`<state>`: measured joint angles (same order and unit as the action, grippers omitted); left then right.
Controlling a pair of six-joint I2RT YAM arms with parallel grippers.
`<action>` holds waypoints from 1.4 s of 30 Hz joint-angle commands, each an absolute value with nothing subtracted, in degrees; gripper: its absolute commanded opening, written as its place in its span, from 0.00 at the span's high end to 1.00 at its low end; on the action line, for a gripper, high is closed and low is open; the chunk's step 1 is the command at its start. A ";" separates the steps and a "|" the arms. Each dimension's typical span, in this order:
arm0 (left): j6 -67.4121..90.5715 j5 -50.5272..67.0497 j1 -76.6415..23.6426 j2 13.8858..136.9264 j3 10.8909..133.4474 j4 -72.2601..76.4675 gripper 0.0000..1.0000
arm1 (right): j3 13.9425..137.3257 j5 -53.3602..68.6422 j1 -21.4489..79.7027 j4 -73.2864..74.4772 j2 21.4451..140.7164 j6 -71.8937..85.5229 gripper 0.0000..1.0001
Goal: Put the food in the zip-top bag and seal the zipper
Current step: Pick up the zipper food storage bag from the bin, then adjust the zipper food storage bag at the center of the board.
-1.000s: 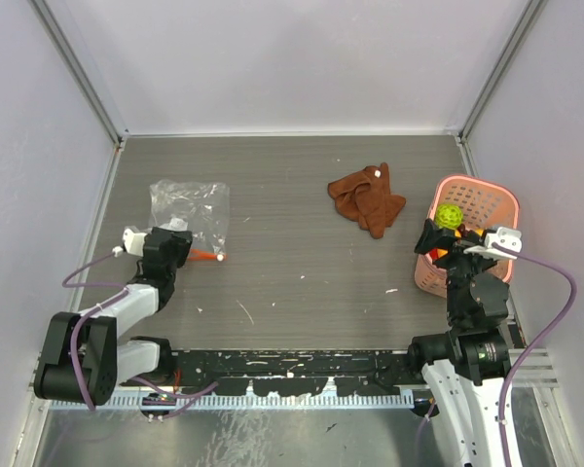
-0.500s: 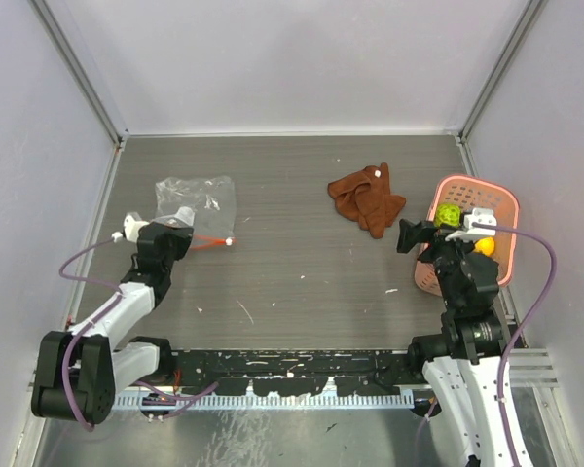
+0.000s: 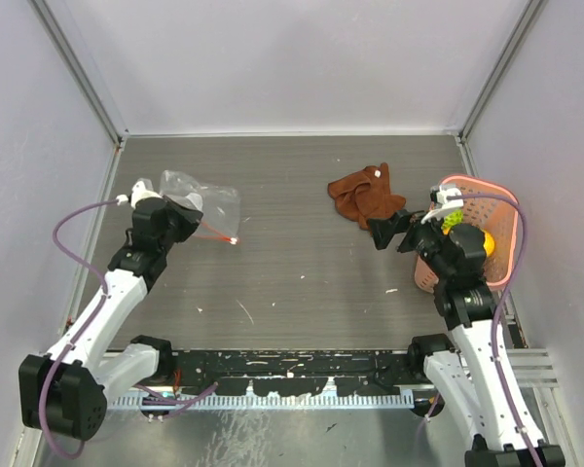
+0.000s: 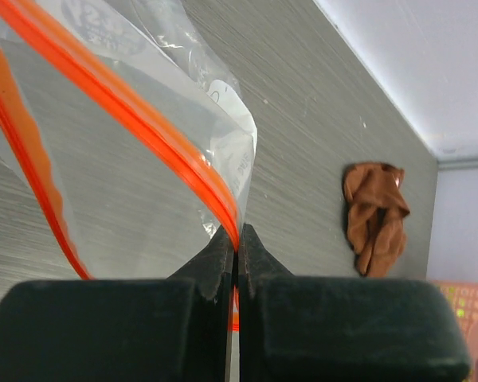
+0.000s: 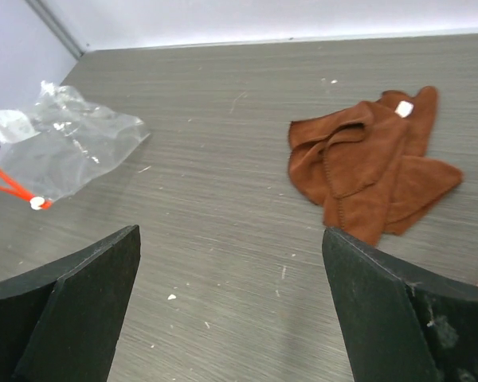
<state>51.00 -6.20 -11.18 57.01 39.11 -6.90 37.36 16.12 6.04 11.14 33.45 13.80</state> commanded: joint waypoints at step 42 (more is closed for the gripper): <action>68.41 -4.84 -33.81 71.81 58.98 -24.05 1.00 | 53.61 -26.29 62.26 -9.17 76.85 3.52 0.15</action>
<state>65.32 -3.75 -33.15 72.75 57.10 -24.75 50.30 -21.65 61.39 -4.49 75.42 5.48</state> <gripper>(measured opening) 0.007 0.880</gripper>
